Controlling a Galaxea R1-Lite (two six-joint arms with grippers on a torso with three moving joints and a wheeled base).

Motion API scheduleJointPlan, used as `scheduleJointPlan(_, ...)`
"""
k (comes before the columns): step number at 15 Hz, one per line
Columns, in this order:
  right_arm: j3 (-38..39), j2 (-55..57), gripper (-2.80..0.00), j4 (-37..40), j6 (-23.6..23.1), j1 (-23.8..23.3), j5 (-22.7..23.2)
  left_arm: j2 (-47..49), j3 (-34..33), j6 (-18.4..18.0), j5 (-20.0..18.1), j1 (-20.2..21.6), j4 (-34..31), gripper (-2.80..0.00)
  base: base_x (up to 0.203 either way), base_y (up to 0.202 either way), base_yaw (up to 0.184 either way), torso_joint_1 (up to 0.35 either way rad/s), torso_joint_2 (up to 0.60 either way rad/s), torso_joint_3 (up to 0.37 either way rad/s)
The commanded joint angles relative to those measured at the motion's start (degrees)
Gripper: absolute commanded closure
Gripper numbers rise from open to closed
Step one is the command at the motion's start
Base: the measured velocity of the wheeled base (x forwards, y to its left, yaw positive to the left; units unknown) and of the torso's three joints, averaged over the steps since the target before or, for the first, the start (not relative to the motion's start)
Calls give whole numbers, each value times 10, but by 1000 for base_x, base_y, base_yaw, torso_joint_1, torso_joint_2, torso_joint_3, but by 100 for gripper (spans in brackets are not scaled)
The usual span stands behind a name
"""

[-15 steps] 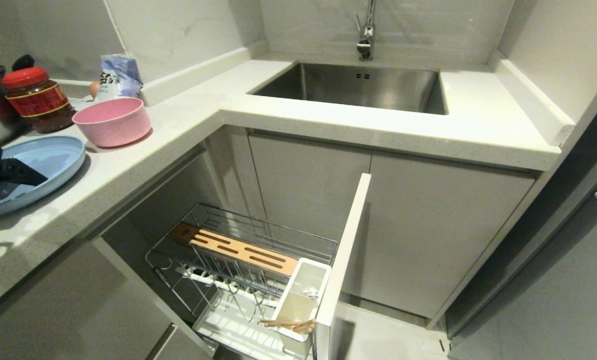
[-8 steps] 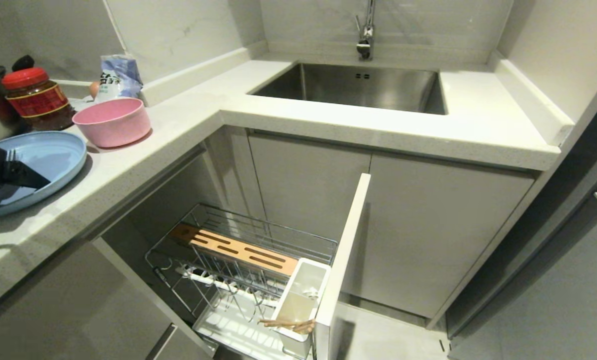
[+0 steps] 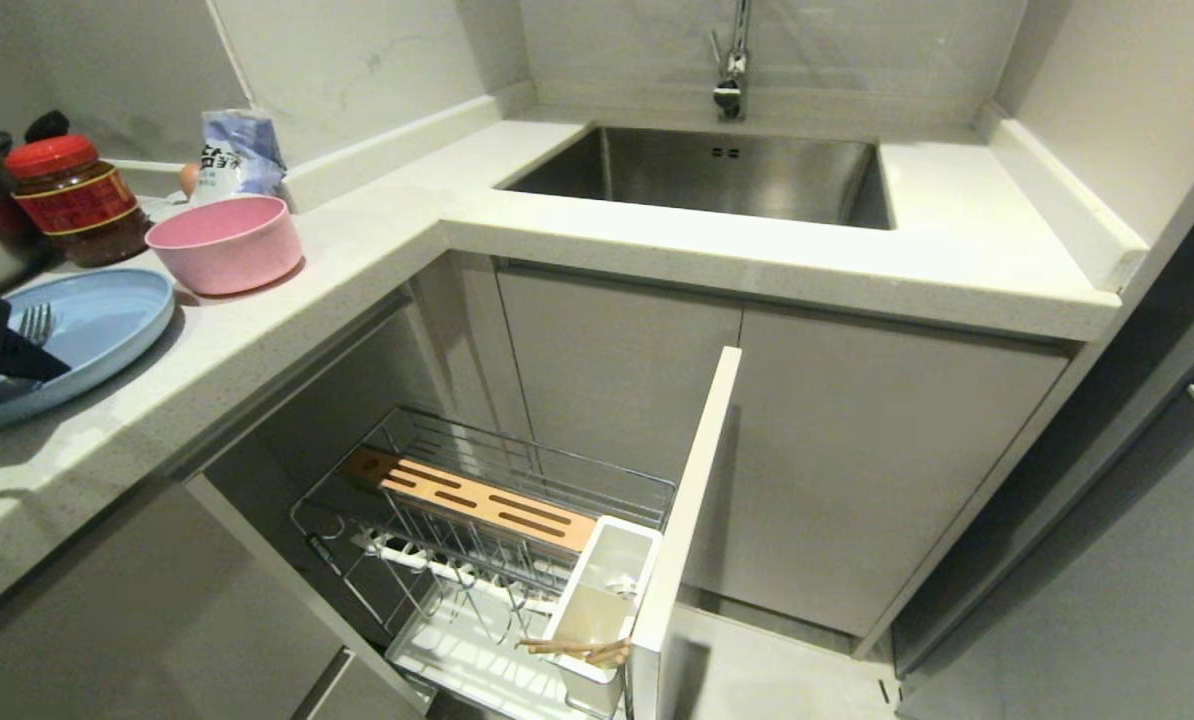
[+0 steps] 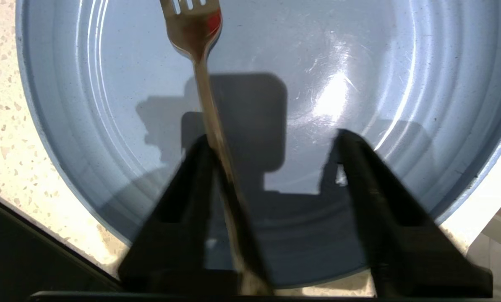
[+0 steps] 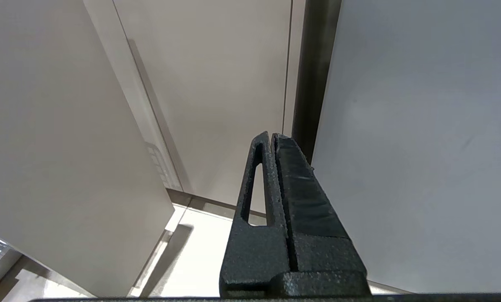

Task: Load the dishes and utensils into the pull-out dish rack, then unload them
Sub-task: Pick up the fork and place it in the cupboard

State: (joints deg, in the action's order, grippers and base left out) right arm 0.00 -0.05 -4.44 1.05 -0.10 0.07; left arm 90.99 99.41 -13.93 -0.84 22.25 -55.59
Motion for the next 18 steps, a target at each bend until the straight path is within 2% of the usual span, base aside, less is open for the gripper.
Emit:
scheduleJointPlan(1,15,0,0,0,0,0,0,3,0,0,0,2,-2,0,0,0,0,0,0,0)
scheduleJointPlan(7,15,0,0,0,0,0,0,-4,1,0,1,2,-2,0,0,0,0,0,0,0)
scheduleJointPlan(10,15,0,0,0,0,0,0,-26,10,12,-2,1,-1,0,0,0,0,0,0,0)
scheduleJointPlan(12,15,0,0,0,0,0,0,-46,38,66,-4,-2,1,0,0,0,0,0,0,0)
scheduleJointPlan(14,15,0,0,0,0,0,0,-65,71,140,-6,-21,2,0,0,0,0,0,0,0)
scheduleJointPlan(16,15,0,0,0,0,0,0,-80,94,209,-8,-69,5,0,0,0,0,0,0,0)
scheduleJointPlan(18,15,0,0,0,0,0,0,-93,104,284,-8,-159,11,0,0,0,0,0,0,0)
